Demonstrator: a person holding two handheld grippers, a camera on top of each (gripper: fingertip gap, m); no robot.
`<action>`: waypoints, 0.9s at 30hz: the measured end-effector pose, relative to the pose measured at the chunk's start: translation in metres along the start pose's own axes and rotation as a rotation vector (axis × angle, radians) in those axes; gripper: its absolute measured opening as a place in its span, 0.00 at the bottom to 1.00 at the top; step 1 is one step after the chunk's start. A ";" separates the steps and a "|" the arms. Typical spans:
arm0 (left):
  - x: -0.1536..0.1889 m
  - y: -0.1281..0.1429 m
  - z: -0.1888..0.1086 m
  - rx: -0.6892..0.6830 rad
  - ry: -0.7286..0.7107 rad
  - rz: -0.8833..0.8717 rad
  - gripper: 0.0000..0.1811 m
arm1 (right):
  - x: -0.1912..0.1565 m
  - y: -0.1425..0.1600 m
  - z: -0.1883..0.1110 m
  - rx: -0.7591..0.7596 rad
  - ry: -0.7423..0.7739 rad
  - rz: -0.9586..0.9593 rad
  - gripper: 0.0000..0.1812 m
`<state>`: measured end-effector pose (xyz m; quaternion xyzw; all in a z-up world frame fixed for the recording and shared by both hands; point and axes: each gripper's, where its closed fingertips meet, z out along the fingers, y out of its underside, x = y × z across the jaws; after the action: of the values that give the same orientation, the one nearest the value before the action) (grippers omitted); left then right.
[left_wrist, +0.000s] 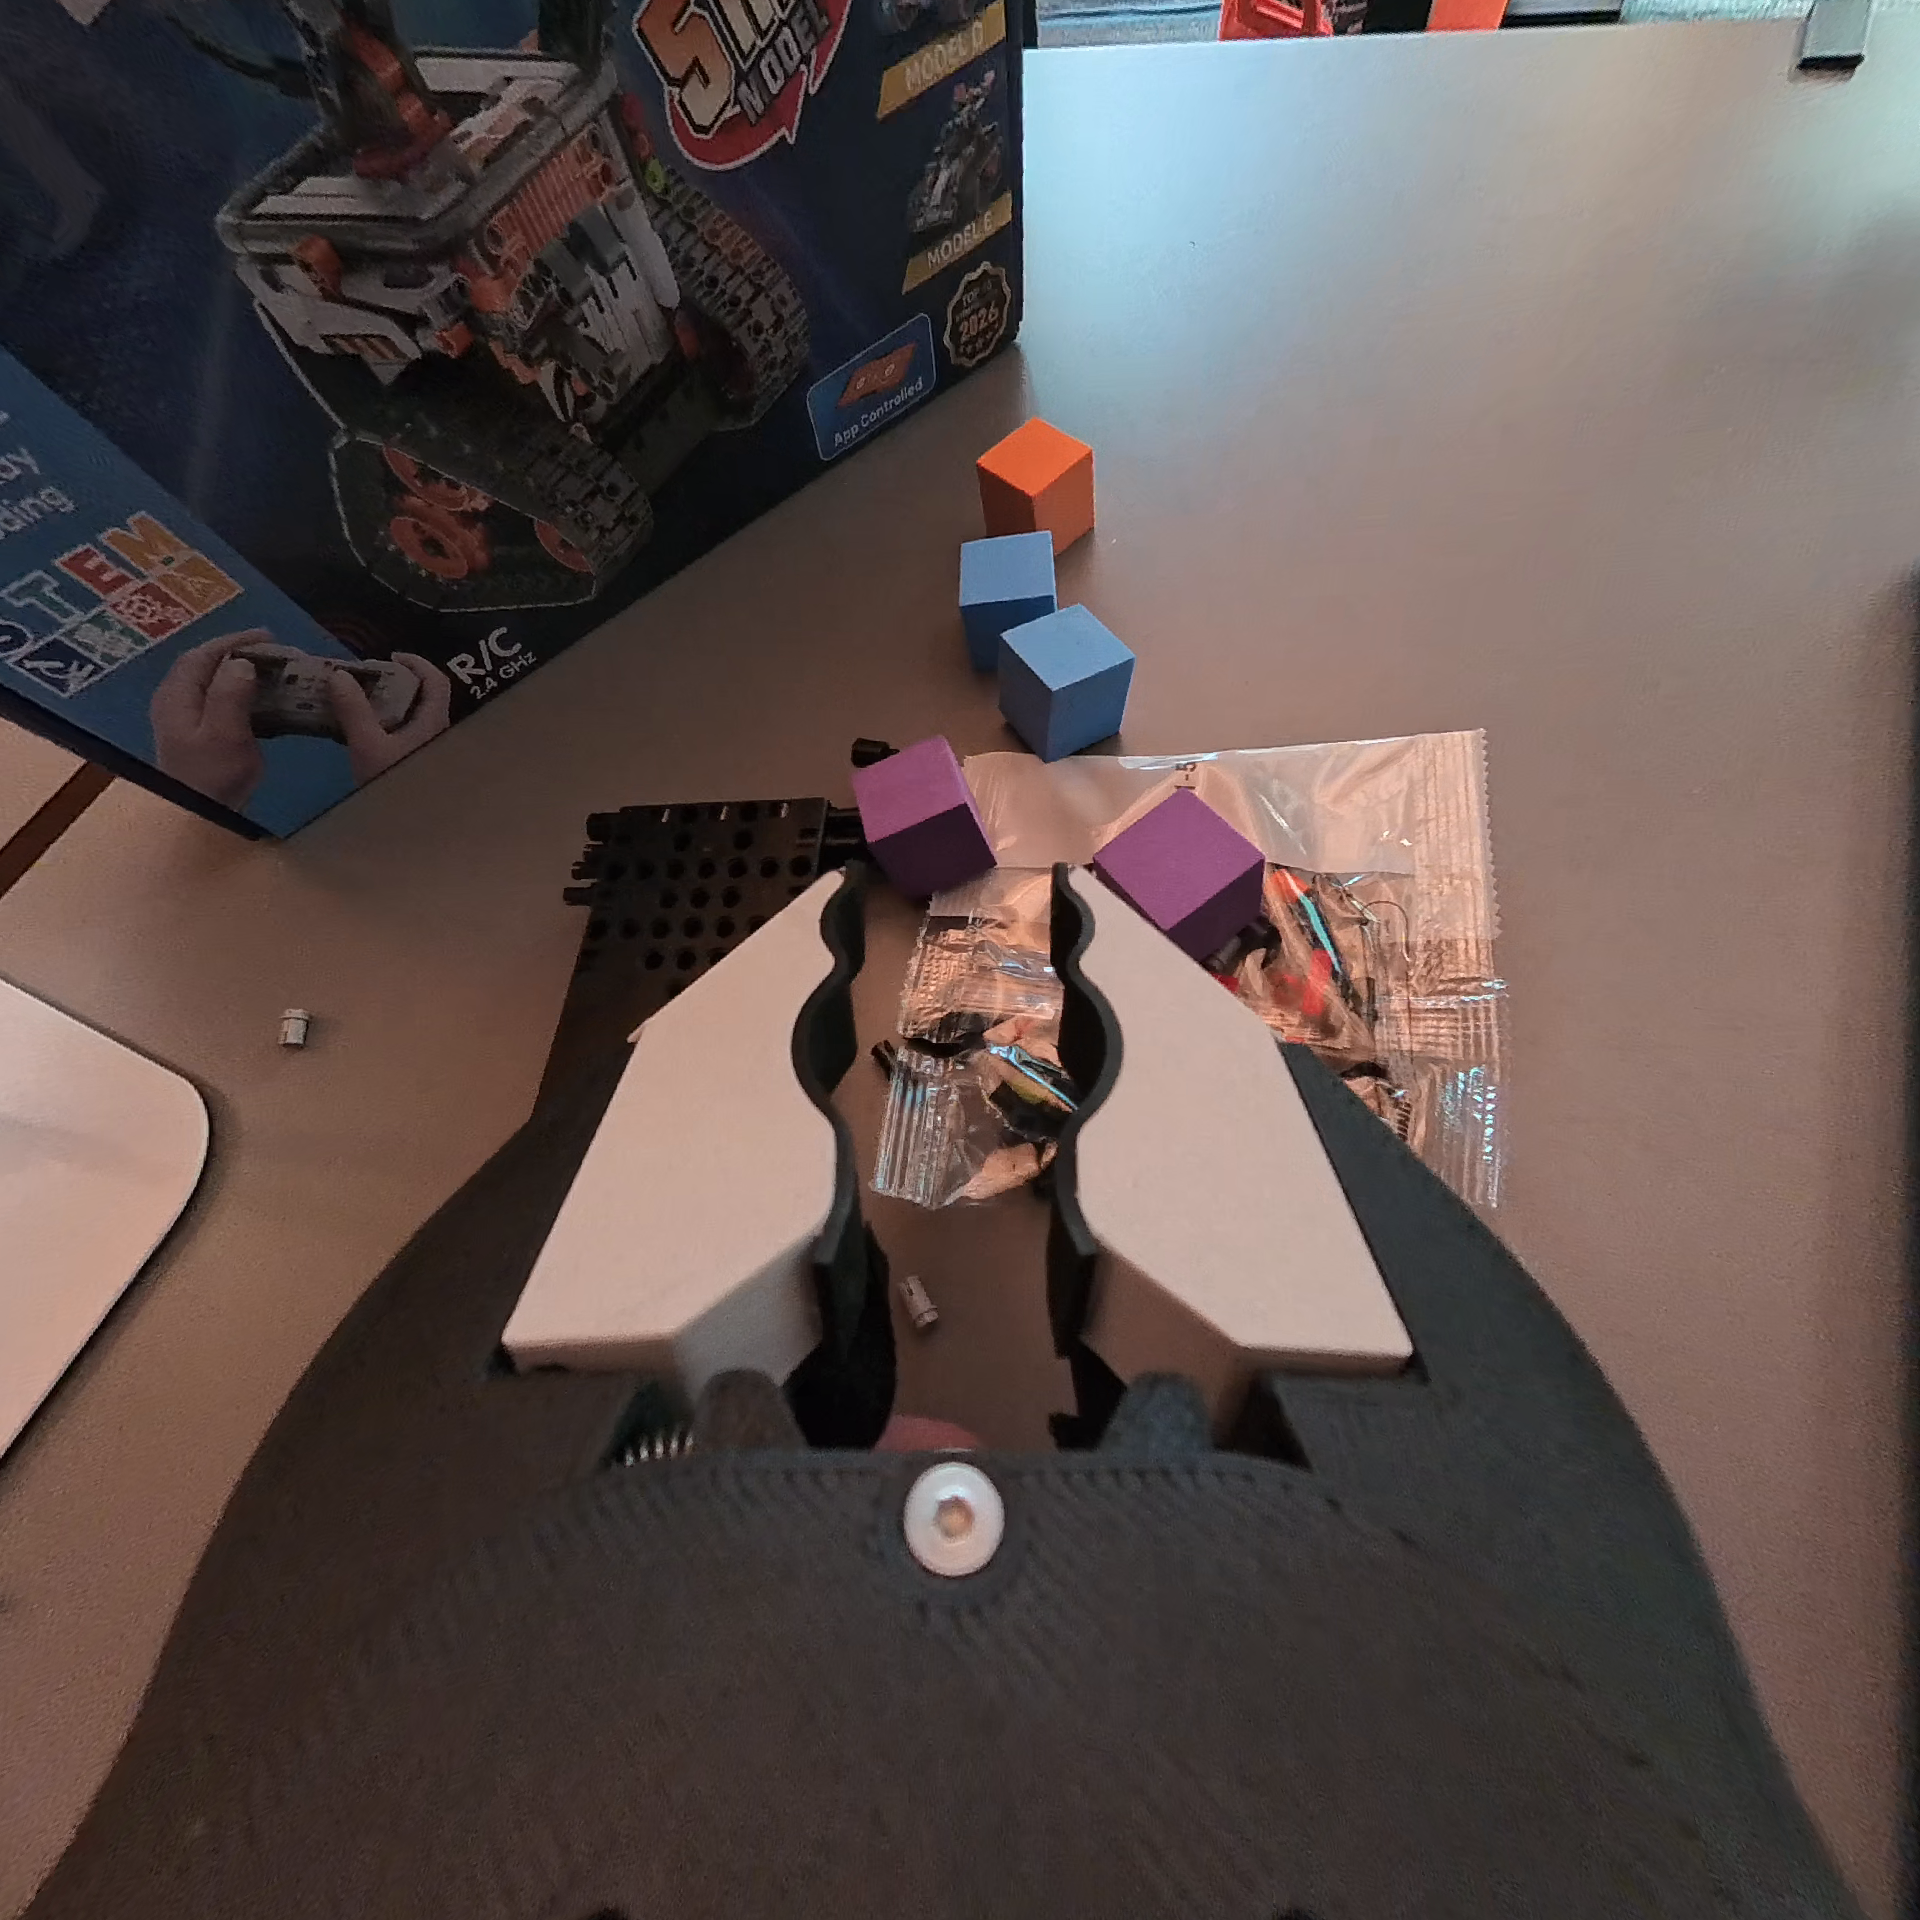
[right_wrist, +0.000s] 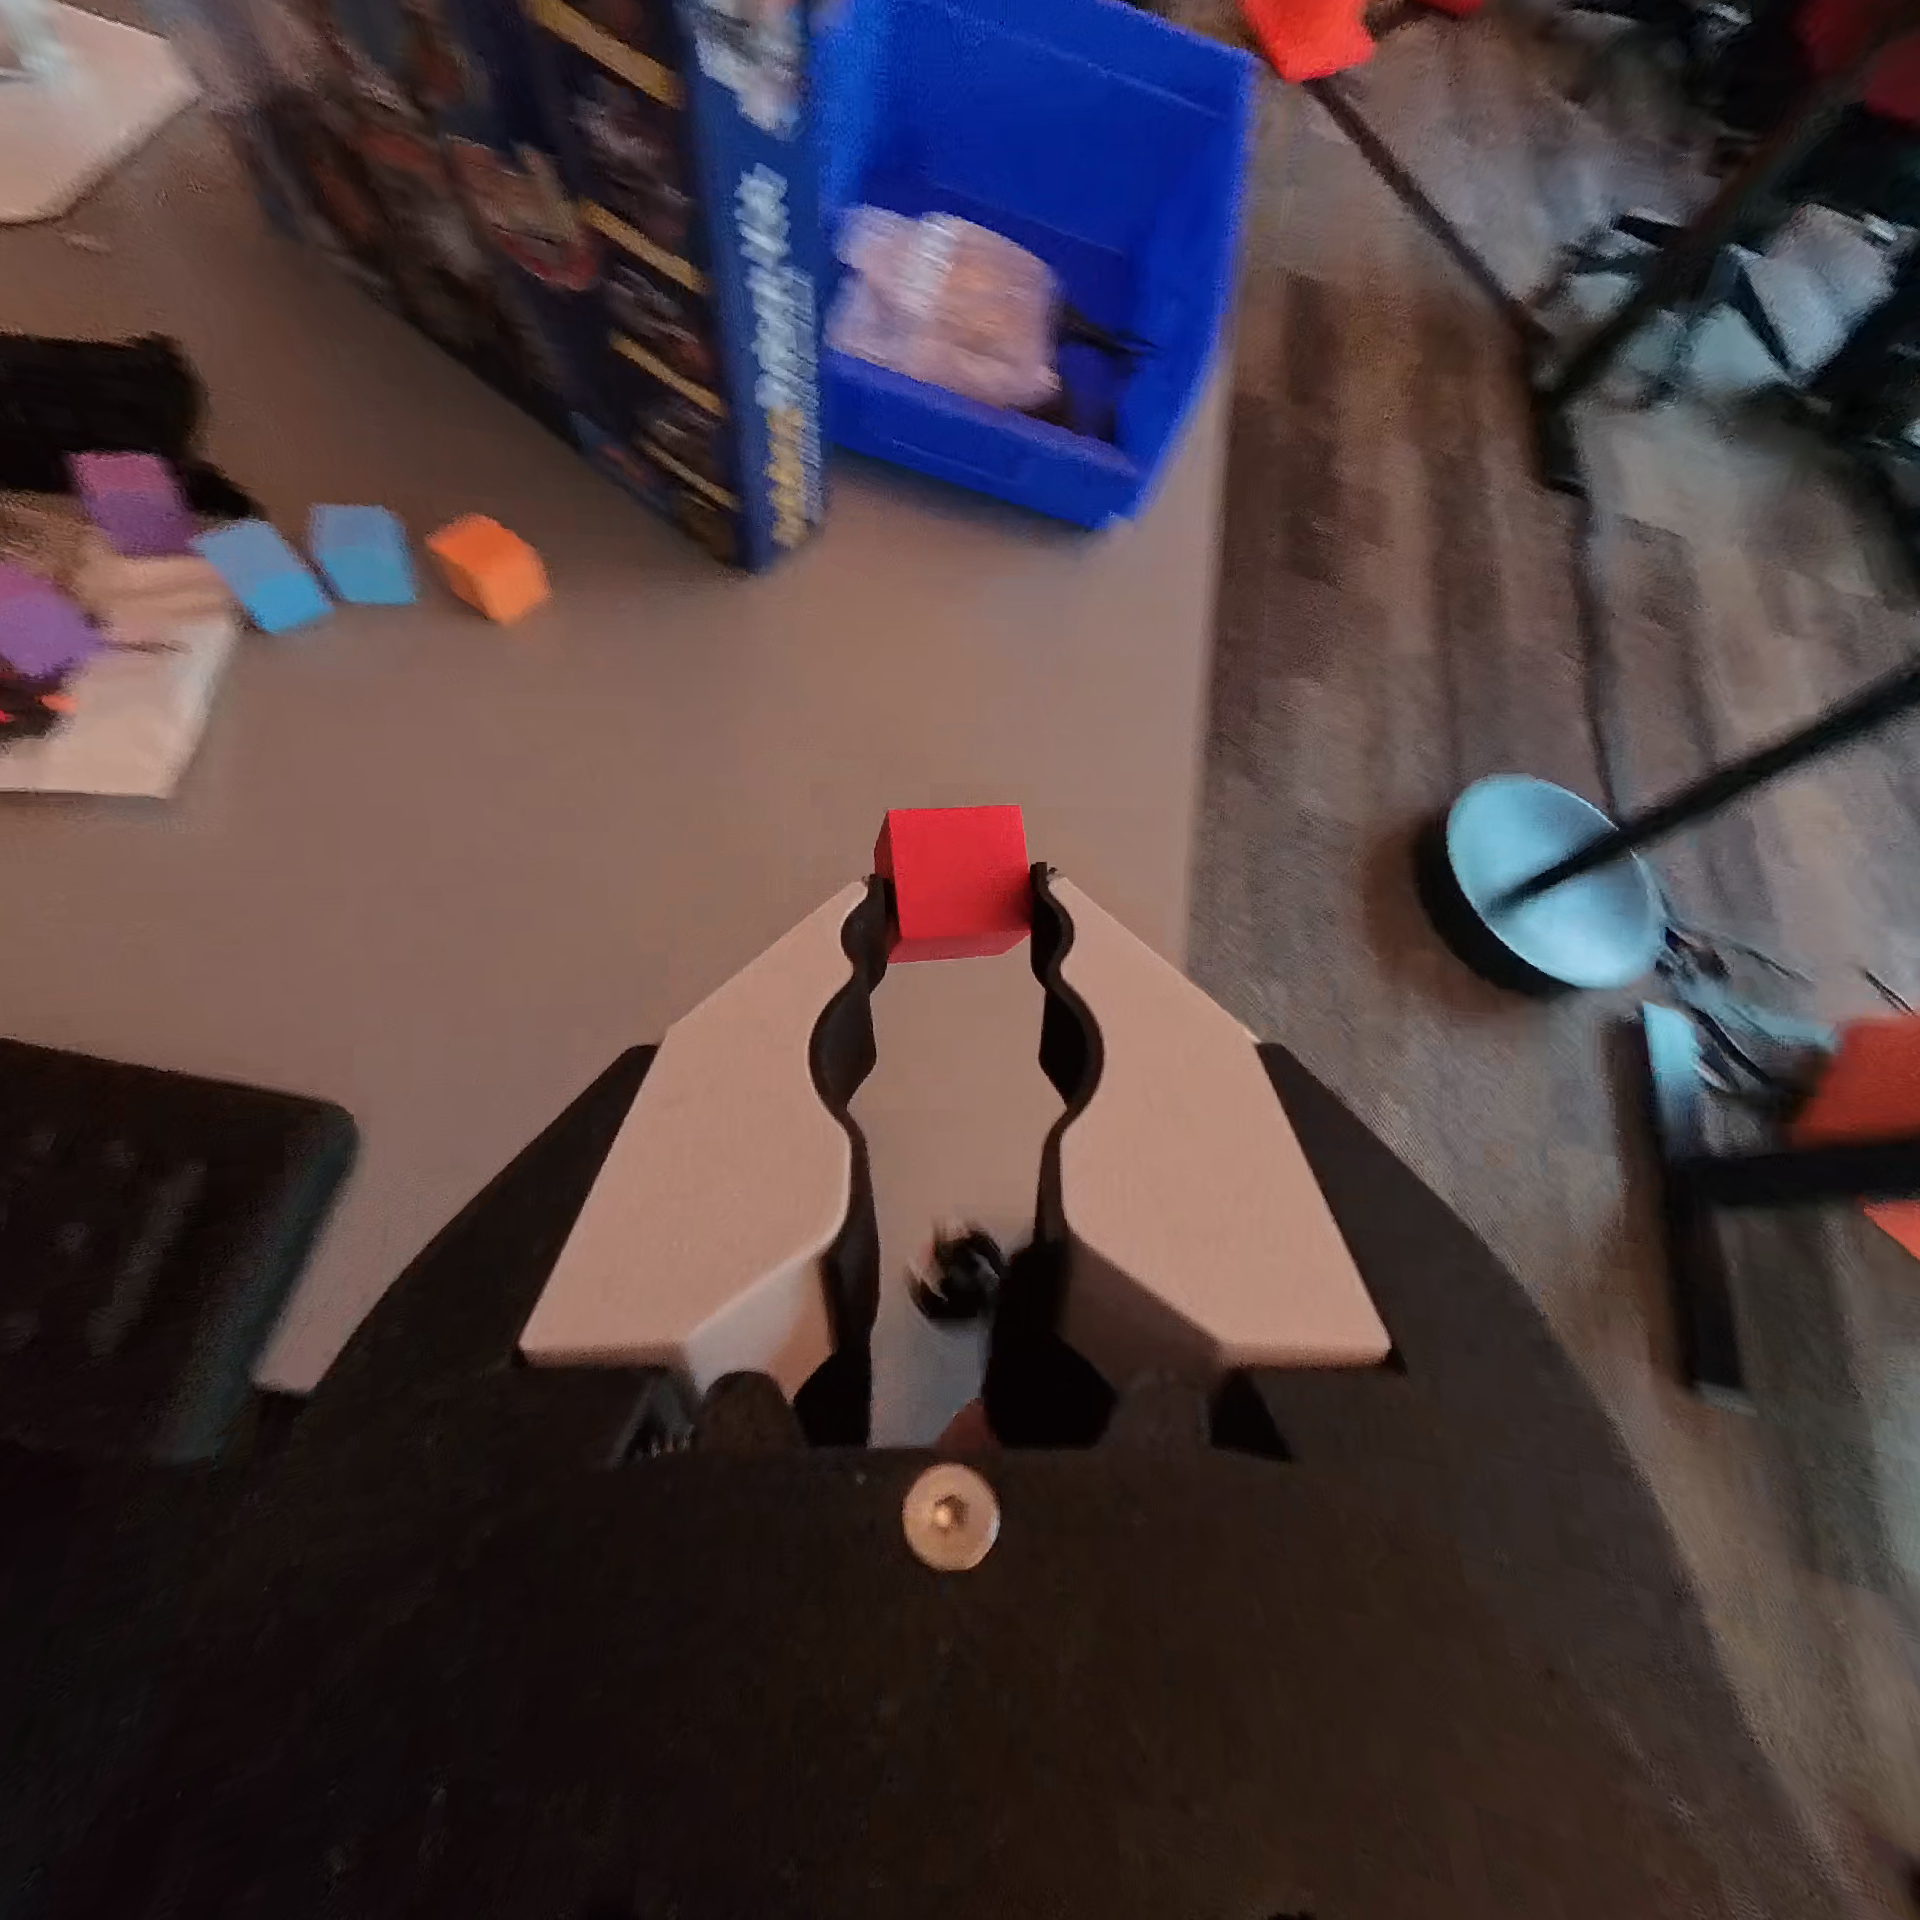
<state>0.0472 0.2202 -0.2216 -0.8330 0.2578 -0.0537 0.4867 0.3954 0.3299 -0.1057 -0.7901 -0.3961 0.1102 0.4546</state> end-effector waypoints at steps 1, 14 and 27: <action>0.000 0.000 0.000 0.002 0.001 -0.002 0.19 | 0.018 0.013 -0.016 -0.018 0.041 0.020 0.14; 0.001 0.002 0.000 -0.008 -0.003 0.001 0.19 | 0.088 0.112 -0.042 -0.199 0.108 0.199 0.15; 0.000 0.002 0.002 -0.009 -0.002 -0.003 0.19 | 0.046 0.044 -0.050 -0.041 0.058 0.086 0.23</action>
<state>0.0476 0.2213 -0.2244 -0.8355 0.2564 -0.0526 0.4831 0.4761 0.3198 -0.1043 -0.8184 -0.3505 0.0984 0.4447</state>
